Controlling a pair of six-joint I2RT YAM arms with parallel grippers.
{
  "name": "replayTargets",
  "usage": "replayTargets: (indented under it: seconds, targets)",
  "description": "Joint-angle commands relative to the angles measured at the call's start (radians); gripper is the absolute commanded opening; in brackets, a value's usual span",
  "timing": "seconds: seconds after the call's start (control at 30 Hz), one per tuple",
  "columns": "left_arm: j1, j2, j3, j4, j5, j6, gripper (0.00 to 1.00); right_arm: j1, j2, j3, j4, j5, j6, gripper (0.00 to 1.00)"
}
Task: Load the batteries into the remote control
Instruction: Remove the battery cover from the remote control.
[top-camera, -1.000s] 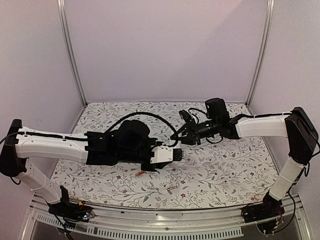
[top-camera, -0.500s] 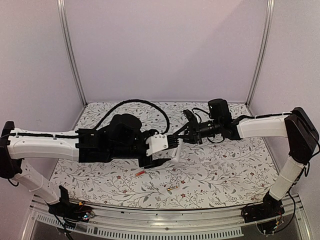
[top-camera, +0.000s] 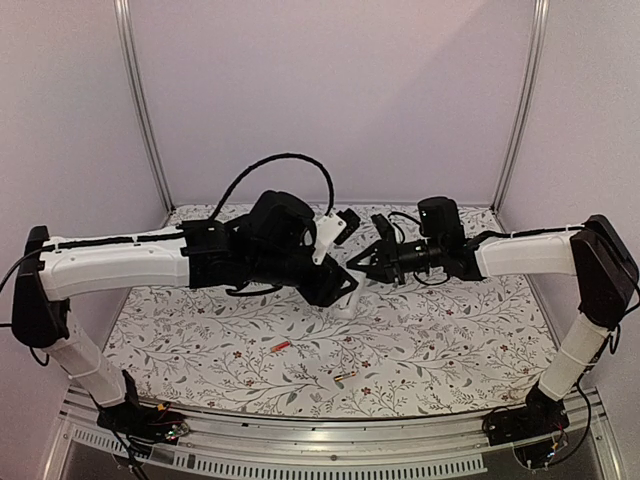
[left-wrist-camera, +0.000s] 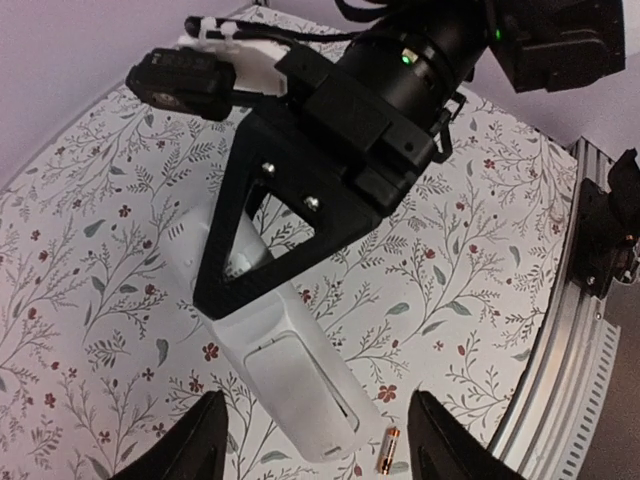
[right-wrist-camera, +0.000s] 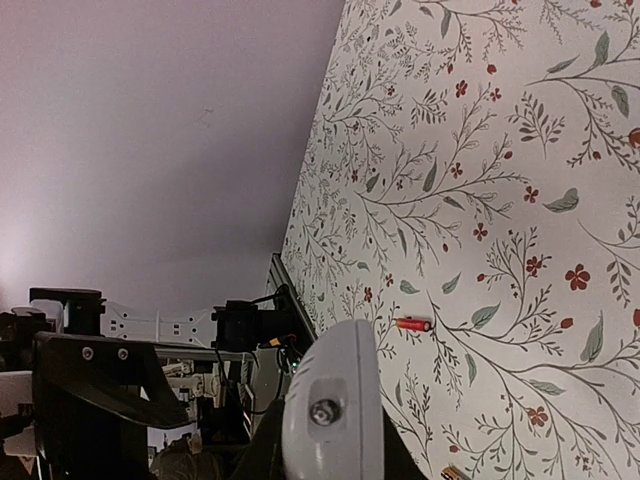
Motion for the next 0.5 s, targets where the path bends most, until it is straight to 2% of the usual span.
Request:
replayTargets:
  seconds: [0.0,0.47]
  targets:
    - [0.007,0.045,0.033,-0.126,0.044,-0.130,0.61,-0.008,-0.037,-0.006,0.021,0.019,-0.009,0.00]
    - [0.005,0.132,0.083,-0.199,0.022,-0.127,0.56,-0.010,-0.056,-0.004,0.018,0.015,-0.005,0.00]
